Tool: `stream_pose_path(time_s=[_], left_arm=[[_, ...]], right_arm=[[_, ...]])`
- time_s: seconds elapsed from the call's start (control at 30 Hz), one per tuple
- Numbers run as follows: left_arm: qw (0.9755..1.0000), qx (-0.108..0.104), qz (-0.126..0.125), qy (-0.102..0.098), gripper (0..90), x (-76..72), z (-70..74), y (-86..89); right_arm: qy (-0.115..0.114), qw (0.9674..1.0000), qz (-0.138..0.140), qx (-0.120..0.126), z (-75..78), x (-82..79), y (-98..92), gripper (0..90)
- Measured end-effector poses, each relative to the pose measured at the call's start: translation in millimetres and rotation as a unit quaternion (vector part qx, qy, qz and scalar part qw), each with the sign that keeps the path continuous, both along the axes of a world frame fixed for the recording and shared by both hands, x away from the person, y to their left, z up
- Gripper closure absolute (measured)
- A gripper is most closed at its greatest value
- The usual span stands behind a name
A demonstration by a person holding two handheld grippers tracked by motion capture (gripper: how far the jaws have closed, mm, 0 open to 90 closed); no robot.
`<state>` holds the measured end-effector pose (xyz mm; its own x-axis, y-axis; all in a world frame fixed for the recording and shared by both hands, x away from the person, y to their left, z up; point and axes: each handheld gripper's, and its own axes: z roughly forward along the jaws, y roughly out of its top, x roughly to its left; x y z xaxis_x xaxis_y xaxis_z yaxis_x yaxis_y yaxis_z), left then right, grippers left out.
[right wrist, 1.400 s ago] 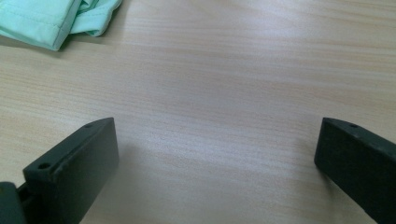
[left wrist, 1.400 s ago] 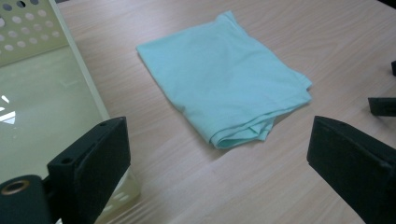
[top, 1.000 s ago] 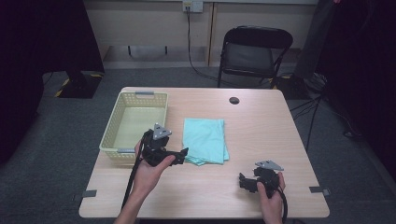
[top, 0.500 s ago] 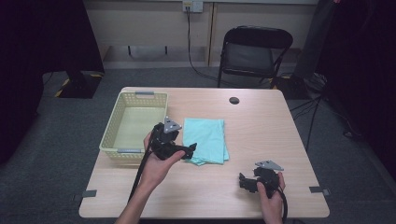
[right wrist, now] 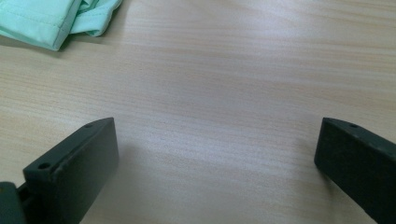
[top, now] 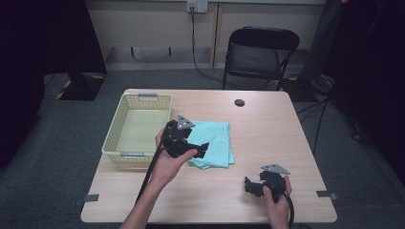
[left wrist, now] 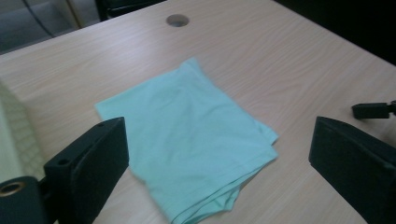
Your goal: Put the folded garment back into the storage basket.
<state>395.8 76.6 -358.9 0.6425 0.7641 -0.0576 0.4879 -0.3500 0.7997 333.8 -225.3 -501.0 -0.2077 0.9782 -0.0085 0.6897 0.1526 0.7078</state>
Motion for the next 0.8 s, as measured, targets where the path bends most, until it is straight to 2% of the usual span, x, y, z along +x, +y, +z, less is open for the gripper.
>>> stream_pose_path(time_s=[0.07,0.13,0.2,0.33,0.4,0.47,0.57,0.67,0.8], left_arm=[[1.0000,0.001,-0.001,0.004,4.2,2.3,-1.1,-3.5],[0.9998,0.021,-0.002,-0.003,4.2,7.9,-3.2,-14.6],[0.9995,0.032,-0.005,-0.006,4.2,11.4,-3.9,-20.6],[0.9995,0.030,0.006,-0.005,4.6,18.9,-5.4,-27.3],[0.9997,0.022,0.004,0.000,5.0,23.7,-6.6,-29.3],[0.9998,0.020,0.001,-0.004,6.3,28.1,-9.0,-32.2],[0.9999,0.017,0.003,0.002,6.7,35.6,-16.0,-36.3],[0.9996,0.027,0.004,0.002,6.6,42.2,-22.8,-39.1],[0.9997,0.017,0.014,0.010,6.5,51.6,-30.0,-38.6]], right_arm=[[0.000,1.0000,0.000,0.000,0.0,0.0,0.0,0.0],[0.000,1.0000,0.000,0.000,0.0,0.0,0.0,0.0],[0.000,1.0000,0.000,0.000,0.0,0.0,0.0,0.0],[0.000,1.0000,0.000,0.000,0.0,0.0,0.0,0.0],[0.000,1.0000,0.000,0.000,0.0,0.0,0.0,0.0],[0.000,1.0000,0.000,0.000,0.0,0.0,0.0,0.0],[0.000,1.0000,0.000,0.000,0.0,0.0,0.0,0.0],[0.000,1.0000,0.000,0.000,0.0,0.0,0.0,0.0],[0.000,1.0000,0.000,0.000,0.0,0.0,0.0,0.0]])
